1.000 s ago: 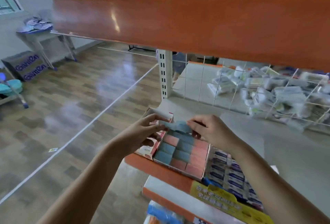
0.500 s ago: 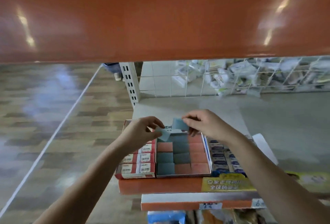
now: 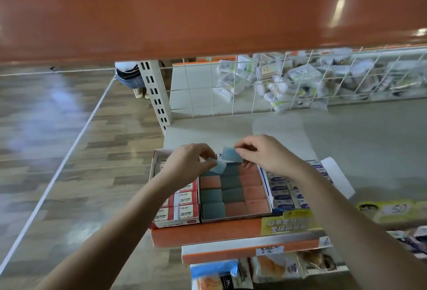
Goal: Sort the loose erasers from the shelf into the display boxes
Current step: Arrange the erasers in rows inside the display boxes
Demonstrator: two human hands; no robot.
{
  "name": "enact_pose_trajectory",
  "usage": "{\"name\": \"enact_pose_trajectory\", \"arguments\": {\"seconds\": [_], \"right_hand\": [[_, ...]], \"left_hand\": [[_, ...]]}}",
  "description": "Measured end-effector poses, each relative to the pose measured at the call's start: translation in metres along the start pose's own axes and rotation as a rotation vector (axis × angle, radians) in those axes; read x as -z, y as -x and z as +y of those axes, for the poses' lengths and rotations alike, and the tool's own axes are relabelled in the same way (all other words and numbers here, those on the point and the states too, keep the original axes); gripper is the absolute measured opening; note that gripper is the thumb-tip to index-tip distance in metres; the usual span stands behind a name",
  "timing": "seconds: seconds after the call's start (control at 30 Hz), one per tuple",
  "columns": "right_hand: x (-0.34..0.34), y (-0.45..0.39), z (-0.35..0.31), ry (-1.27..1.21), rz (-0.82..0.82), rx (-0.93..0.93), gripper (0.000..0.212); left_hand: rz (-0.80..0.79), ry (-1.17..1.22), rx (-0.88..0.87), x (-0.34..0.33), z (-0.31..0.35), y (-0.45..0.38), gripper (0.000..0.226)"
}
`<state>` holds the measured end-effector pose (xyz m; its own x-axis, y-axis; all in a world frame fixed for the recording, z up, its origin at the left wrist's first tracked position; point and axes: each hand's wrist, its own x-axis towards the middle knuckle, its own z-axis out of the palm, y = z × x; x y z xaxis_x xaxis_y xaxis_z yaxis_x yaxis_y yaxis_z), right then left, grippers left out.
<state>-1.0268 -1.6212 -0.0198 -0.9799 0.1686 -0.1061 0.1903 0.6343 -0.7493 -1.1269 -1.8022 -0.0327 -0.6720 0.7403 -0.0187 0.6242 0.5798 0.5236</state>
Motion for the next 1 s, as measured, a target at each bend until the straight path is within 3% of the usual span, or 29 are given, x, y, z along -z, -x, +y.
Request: {"name": "enact_pose_trajectory", "arguments": {"seconds": [0.3, 0.77, 1.0], "right_hand": [[0.003, -0.001, 0.001, 0.043, -0.037, 0.012, 0.023], [0.005, 0.011, -0.011, 0.135, -0.044, 0.031, 0.017], [0.004, 0.027, -0.023, 0.391, -0.266, 0.07, 0.022]], "left_hand": [[-0.039, -0.243, -0.018, 0.007, -0.004, 0.002, 0.016], [-0.131, -0.323, -0.132, 0.004, 0.008, 0.008, 0.025], [-0.057, -0.291, -0.154, 0.005, 0.008, 0.029, 0.028]]}}
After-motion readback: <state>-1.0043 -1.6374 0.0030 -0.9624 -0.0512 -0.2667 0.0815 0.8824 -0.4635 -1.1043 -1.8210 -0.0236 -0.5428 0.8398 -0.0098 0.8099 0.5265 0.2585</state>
